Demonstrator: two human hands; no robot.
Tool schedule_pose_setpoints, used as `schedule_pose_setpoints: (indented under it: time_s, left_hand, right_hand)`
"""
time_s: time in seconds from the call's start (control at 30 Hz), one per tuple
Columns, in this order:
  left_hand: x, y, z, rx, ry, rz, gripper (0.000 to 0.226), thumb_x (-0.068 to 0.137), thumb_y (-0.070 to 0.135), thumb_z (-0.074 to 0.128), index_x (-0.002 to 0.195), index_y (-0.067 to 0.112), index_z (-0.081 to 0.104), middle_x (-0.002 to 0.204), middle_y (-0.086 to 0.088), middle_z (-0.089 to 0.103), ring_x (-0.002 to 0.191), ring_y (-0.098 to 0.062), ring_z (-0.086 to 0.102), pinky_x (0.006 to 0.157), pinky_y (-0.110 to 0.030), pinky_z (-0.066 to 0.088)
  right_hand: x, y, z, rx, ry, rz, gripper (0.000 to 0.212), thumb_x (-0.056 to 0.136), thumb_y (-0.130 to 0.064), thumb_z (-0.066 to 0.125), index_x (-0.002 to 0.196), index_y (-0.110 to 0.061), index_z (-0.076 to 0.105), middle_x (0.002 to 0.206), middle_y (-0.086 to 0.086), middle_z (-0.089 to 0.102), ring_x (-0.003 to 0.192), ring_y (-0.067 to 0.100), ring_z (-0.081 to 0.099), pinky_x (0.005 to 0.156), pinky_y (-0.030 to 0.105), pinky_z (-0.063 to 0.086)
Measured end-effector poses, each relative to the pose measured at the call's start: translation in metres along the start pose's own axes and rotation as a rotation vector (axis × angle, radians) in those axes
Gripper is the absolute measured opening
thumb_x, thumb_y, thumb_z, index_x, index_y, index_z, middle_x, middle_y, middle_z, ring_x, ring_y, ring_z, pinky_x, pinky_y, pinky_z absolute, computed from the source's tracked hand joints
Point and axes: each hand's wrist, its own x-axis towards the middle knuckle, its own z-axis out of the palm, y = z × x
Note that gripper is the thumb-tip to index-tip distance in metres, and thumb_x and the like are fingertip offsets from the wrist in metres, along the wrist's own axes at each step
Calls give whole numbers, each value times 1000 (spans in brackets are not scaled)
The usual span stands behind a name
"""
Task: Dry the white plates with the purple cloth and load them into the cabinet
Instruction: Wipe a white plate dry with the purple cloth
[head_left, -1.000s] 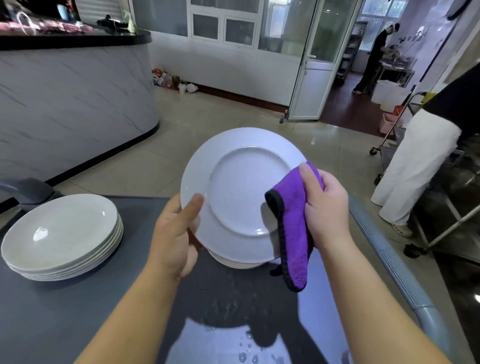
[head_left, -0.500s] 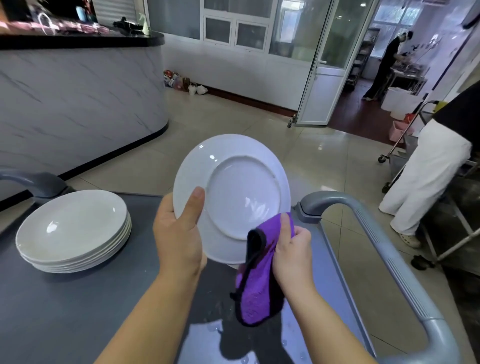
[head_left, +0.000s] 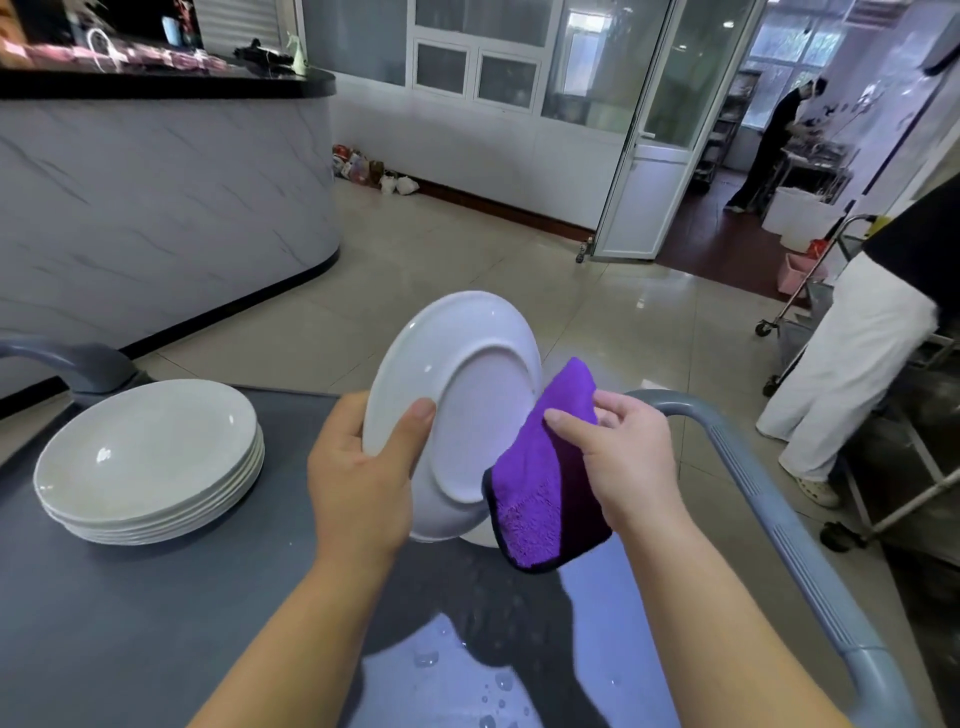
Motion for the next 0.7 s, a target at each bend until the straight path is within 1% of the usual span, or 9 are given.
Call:
schedule_pose_setpoints:
  time_s: [0.03, 0.13, 0.2, 0.3, 0.4, 0.47, 0.57, 0.67, 0.7]
  left_hand:
    - [-2, 2, 1, 14, -25, 17, 15, 83, 19, 72, 78, 29, 61, 72, 21, 65, 67, 4, 59, 60, -12, 46]
    - [-5, 6, 5, 37, -58, 52, 17, 83, 16, 71, 77, 25, 58, 68, 27, 62, 64, 7, 57, 58, -9, 43]
    - [-4, 8, 8, 33, -57, 59, 17, 84, 16, 71, 77, 24, 58, 66, 26, 62, 63, 7, 56, 57, -8, 42]
    - [4, 10, 10, -8, -32, 23, 17, 84, 17, 71, 76, 22, 58, 66, 22, 62, 61, 4, 56, 57, -9, 42]
    - [13, 10, 8, -27, -6, 2, 18, 85, 20, 71, 74, 24, 58, 64, 21, 61, 60, 1, 55, 59, -15, 44]
    - [16, 9, 5, -40, -2, -17, 17, 84, 21, 72, 75, 26, 59, 66, 19, 63, 63, -2, 58, 63, -21, 47]
    - [16, 6, 4, -66, -20, -47, 18, 83, 22, 74, 73, 28, 60, 68, 15, 64, 65, -7, 58, 65, -28, 47]
    - [10, 3, 10, -76, -71, -75, 17, 82, 24, 76, 74, 28, 61, 70, 14, 65, 66, -6, 59, 63, -28, 47]
    - [8, 2, 11, -82, -77, -89, 17, 83, 22, 74, 75, 27, 60, 70, 14, 65, 66, -7, 59, 63, -30, 47]
  right_hand:
    - [0, -1, 4, -6, 30, -24, 36, 77, -4, 77, 111, -5, 66, 86, 7, 74, 80, 24, 72, 79, 40, 58]
    - [1, -5, 17, -121, 50, -186, 20, 84, -9, 70, 102, -18, 70, 89, -5, 72, 86, 15, 69, 83, 37, 56]
    - [-2, -3, 27, -234, 24, -335, 27, 88, -15, 65, 114, -22, 68, 97, -6, 66, 93, 13, 63, 88, 29, 51]
    - [-10, 4, 36, -336, -91, -607, 37, 90, -17, 62, 127, -14, 62, 97, -3, 55, 91, 10, 54, 83, 12, 40]
    - [-16, 24, 34, -435, -265, -916, 39, 88, -19, 59, 126, -9, 63, 95, -3, 50, 87, 11, 50, 78, 21, 44]
    - [-16, 38, 28, -504, -275, -1016, 37, 88, -14, 60, 125, -15, 64, 106, 2, 47, 93, 15, 48, 81, 26, 45]
    - [-6, 40, 19, -604, -42, -980, 35, 89, -33, 58, 123, -40, 61, 121, 2, 39, 108, 21, 41, 98, 28, 36]
    - [6, 21, 23, -396, 65, -672, 35, 91, -32, 60, 123, -45, 56, 100, -12, 41, 100, 15, 47, 94, 33, 42]
    - [8, 16, 28, -353, 87, -633, 34, 91, -30, 61, 121, -45, 56, 97, -16, 39, 97, 17, 48, 92, 33, 44]
